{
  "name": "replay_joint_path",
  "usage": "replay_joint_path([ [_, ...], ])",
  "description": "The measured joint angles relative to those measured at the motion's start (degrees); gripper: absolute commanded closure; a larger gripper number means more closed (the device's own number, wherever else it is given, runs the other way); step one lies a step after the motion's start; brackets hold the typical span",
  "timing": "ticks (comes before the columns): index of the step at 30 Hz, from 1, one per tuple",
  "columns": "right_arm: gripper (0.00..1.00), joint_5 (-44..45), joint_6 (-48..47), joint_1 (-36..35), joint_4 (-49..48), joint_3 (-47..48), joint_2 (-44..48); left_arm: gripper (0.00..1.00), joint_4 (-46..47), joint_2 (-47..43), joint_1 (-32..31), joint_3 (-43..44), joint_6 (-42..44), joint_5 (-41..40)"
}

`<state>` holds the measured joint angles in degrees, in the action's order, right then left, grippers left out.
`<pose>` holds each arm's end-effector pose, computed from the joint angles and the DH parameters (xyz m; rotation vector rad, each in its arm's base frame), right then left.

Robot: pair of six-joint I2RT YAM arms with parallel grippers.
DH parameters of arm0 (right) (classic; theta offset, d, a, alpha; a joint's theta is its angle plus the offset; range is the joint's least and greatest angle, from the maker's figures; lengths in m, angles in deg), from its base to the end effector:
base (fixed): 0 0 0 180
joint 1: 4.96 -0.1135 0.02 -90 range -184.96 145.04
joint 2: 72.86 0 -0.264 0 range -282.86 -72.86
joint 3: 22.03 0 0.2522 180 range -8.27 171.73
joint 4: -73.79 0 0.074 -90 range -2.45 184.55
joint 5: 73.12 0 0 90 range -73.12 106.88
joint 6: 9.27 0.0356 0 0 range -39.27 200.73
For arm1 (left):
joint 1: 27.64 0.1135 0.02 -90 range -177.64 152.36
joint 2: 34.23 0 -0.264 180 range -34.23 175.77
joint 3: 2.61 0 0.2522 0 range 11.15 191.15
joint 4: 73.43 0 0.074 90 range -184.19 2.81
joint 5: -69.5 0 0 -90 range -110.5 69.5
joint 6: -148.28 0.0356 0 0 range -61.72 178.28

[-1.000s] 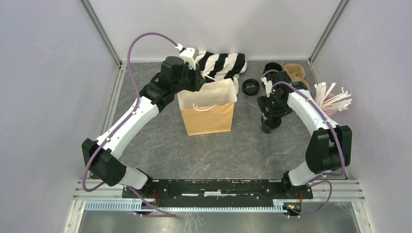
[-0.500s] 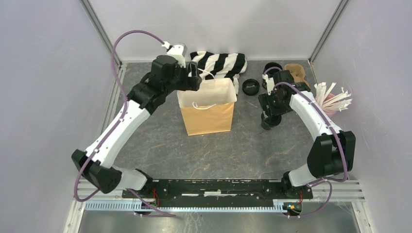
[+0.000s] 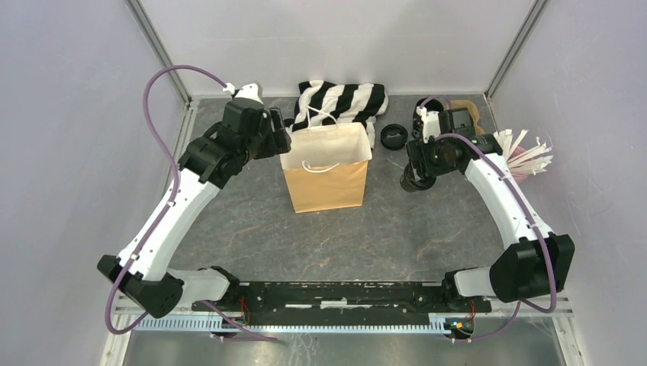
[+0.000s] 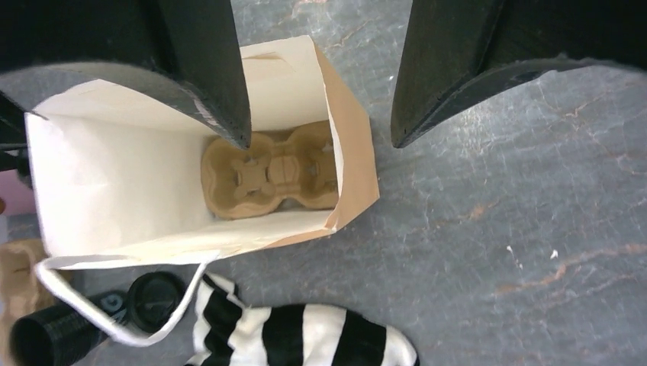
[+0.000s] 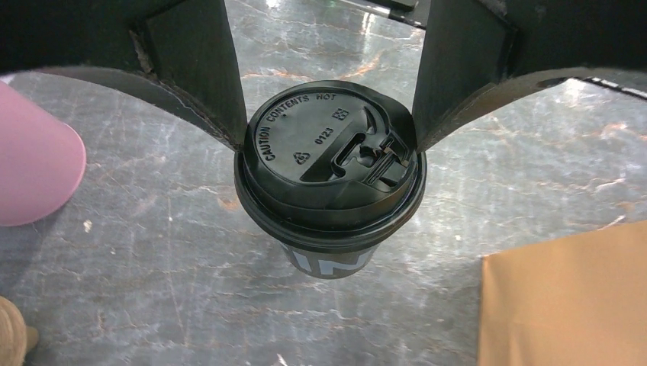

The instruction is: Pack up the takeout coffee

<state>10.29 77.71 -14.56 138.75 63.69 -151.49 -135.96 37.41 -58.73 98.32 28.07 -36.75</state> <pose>0.2718 0.0501 0.3108 -0.3263 2.5615 0.1911 0.2169 -0.1192 0.4281 -0.1483 2.1373 -0.3260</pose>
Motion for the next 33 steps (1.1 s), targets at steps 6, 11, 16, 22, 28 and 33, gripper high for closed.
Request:
replay_joint_path([
  [6, 0.28, -4.4, 1.7, -1.8, -1.5, 0.2, 4.8, 0.45, -2.8, 4.3, 0.0, 0.2, -0.2, 1.3],
  [11, 0.28, -6.7, 2.2, -2.7, -1.6, 3.4, 7.8, 0.55, -4.0, 7.2, 0.2, 0.4, 0.3, 1.2],
  [16, 0.29, -6.3, 2.3, -4.0, -1.5, 7.6, 8.3, 0.68, -3.8, 8.4, 0.3, 0.4, 1.2, 0.7],
  [22, 0.30, -3.9, 2.2, -7.1, 0.5, 15.6, 8.2, 0.92, -1.5, 8.6, 0.3, -0.3, 2.0, -0.1],
  [28, 0.32, -2.1, 0.9, -11.7, 0.7, 24.2, 6.4, 0.98, 3.3, 8.2, 0.3, -2.7, 3.7, -0.1],
  [33, 0.34, -2.6, -1.5, -16.8, 0.6, 25.3, 6.3, 0.98, 9.2, 4.1, 0.3, -8.6, 6.2, 0.8],
])
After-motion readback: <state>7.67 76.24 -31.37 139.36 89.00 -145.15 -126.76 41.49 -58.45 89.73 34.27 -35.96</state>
